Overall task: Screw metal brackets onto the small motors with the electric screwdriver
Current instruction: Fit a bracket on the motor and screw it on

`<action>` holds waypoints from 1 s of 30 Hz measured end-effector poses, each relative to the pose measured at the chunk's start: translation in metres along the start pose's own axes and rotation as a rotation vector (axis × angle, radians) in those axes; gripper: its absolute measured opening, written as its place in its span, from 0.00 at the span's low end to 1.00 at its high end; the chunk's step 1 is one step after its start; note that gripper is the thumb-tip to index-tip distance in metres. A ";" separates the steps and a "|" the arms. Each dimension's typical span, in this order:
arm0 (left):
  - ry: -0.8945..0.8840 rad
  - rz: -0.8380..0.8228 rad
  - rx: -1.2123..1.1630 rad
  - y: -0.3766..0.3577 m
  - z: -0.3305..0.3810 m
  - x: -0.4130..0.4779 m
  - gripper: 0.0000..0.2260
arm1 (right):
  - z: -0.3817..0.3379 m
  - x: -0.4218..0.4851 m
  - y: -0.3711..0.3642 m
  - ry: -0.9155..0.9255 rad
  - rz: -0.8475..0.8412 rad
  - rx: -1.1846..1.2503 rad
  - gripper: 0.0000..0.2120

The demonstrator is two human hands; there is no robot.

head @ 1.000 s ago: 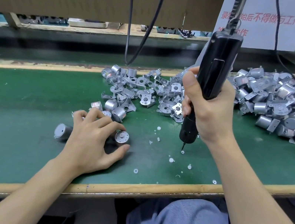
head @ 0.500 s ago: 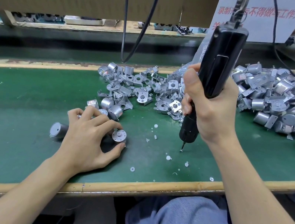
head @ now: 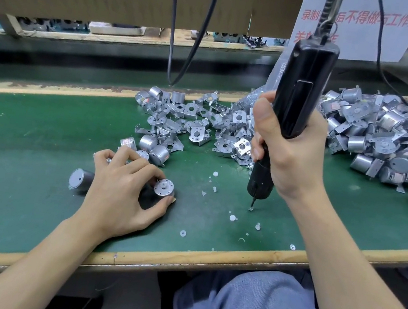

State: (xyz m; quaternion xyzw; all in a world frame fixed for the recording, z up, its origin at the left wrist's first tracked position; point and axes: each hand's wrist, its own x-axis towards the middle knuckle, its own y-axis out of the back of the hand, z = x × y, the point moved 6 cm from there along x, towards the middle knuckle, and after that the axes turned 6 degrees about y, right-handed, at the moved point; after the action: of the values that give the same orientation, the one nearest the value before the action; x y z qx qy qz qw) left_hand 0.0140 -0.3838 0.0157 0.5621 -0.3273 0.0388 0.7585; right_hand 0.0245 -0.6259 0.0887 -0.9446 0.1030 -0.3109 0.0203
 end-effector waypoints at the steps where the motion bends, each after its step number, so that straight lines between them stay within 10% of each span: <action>1: 0.002 0.000 0.000 0.000 0.000 0.000 0.13 | 0.000 0.000 0.000 0.000 -0.001 0.000 0.20; 16: -0.009 -0.002 0.013 -0.001 0.001 0.000 0.13 | 0.001 -0.003 0.002 -0.021 -0.002 -0.016 0.22; 30: -0.091 -0.154 0.049 -0.037 0.084 0.045 0.21 | -0.010 -0.005 -0.003 0.006 -0.014 0.140 0.49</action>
State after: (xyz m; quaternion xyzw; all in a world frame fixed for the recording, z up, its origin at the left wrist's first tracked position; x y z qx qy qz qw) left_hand 0.0267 -0.4850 0.0223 0.6052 -0.3163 -0.0372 0.7296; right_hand 0.0151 -0.6218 0.0937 -0.9406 0.0748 -0.3203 0.0839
